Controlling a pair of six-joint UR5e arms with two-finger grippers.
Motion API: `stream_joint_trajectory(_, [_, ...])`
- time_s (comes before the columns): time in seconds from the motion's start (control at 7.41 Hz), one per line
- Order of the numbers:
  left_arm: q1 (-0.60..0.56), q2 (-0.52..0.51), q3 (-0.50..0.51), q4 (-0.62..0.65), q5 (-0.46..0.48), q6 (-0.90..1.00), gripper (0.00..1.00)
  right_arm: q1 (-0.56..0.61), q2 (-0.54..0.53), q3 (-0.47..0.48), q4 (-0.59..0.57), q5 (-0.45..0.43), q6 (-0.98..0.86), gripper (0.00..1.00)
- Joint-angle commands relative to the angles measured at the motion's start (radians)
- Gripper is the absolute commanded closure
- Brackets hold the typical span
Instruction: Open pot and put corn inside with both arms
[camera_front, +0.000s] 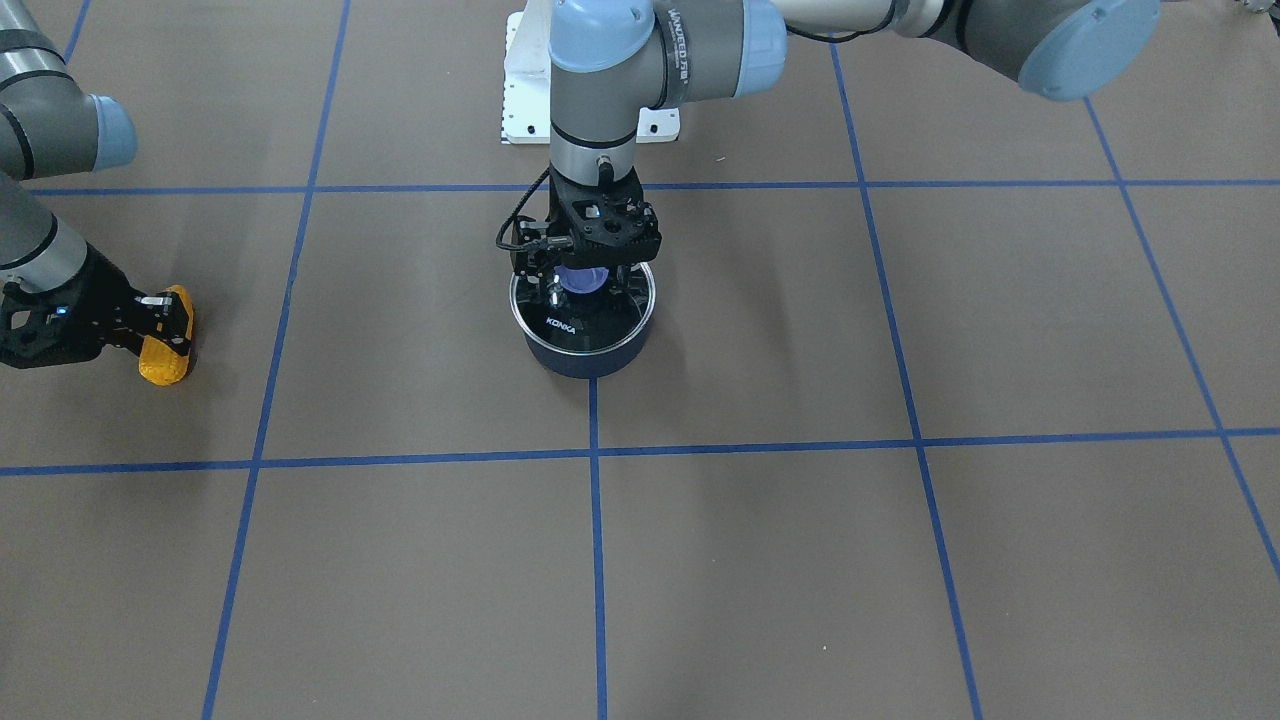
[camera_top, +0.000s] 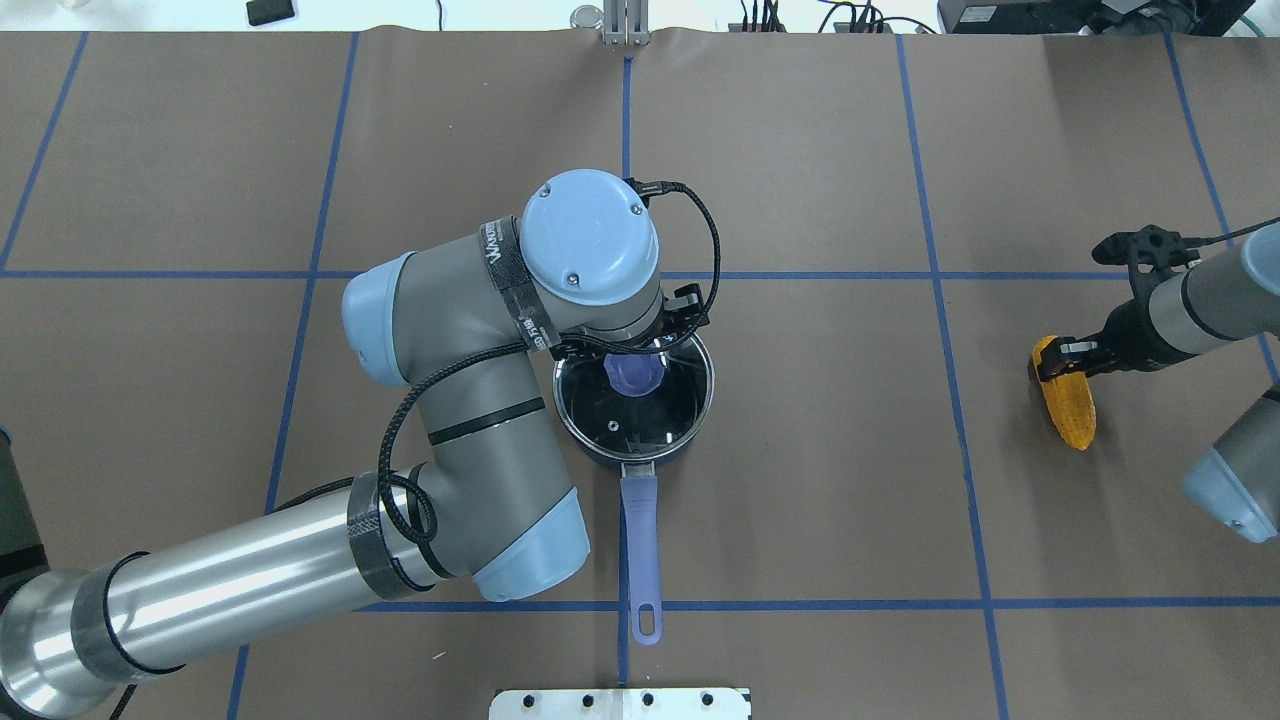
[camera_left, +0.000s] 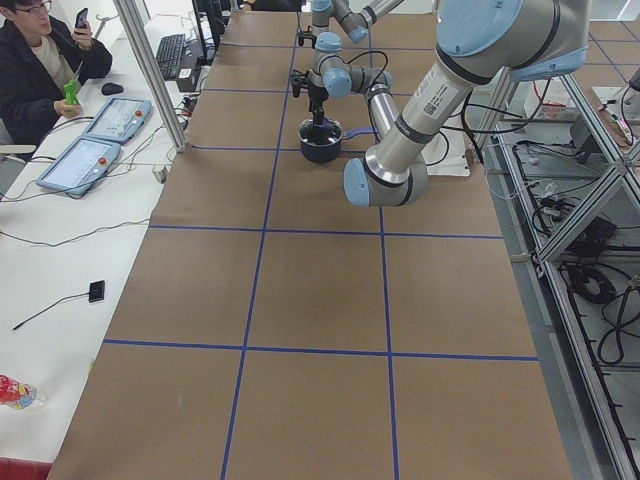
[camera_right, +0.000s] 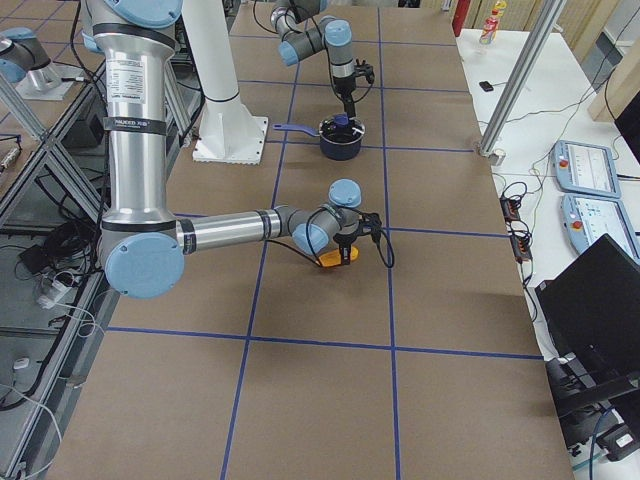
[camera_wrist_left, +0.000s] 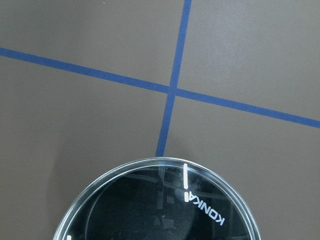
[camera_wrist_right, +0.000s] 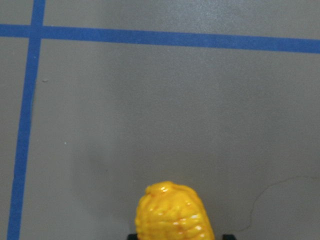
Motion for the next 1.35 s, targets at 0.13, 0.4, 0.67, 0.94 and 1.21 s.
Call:
stream_joint_trajectory(0.13, [0.009,0.002,0.007,0.000,0.000,0.001,0.02,0.002,0.005,0.009,-0.001,0.008,0.008,1.00])
stream_joint_trajectory(0.4, [0.020,0.005,0.005,0.000,0.000,0.002,0.03,0.017,0.022,0.012,-0.009,0.022,0.008,1.00])
stream_joint_trajectory(0.67, [0.032,0.005,0.007,0.000,0.000,0.004,0.03,0.062,0.039,0.011,-0.015,0.060,0.008,1.00])
stream_joint_trajectory(0.94, [0.034,0.005,0.005,0.000,0.000,0.005,0.21,0.128,0.103,0.012,-0.104,0.126,0.001,1.00])
stream_joint_trajectory(1.21, [0.034,0.005,-0.003,0.000,-0.003,0.011,0.53,0.129,0.111,0.012,-0.107,0.125,0.001,1.00])
